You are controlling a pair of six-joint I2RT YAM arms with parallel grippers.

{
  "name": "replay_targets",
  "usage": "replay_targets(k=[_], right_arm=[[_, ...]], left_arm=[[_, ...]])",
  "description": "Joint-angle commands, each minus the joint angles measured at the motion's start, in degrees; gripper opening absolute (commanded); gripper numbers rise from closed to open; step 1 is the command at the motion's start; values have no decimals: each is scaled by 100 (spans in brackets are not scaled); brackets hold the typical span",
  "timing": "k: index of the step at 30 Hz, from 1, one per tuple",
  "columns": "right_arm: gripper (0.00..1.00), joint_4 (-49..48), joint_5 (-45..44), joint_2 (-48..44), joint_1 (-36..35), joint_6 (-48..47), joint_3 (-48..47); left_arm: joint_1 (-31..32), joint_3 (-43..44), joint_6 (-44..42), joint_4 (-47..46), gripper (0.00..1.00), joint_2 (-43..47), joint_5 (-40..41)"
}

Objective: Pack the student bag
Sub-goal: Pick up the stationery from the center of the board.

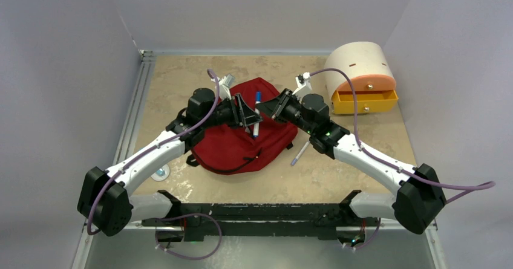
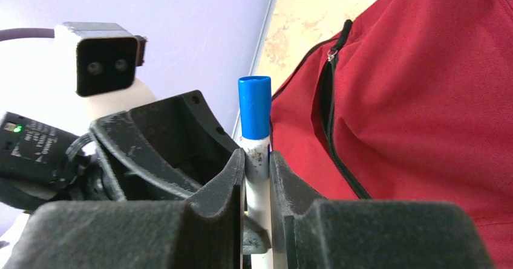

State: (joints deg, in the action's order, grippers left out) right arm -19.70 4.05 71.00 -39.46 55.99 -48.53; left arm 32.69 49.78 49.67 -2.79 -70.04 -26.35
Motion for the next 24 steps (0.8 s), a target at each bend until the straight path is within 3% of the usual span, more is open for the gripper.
replay_targets(k=[1,7,11,17,20,24], right_arm=[[0,-508,218,-60,5,231,-201],[0,-514,262,-37,4,224,-183],[0,-456,250,3,2,133,-165],[37,-143,-68,-87,-1,-202,-208],[46,-33,-249,-179,0,-449,-207],[49,307,-303,-45,-9,-1046,-481]], left_arm=[[27,-34,83,-389,37,-70,16],[19,2,163,-386,11,-174,-17],[19,-2,167,-361,0,-194,-7],[16,-35,125,59,0,-97,376],[-59,-64,125,622,0,-42,784],[-232,61,-47,1306,0,170,1252]])
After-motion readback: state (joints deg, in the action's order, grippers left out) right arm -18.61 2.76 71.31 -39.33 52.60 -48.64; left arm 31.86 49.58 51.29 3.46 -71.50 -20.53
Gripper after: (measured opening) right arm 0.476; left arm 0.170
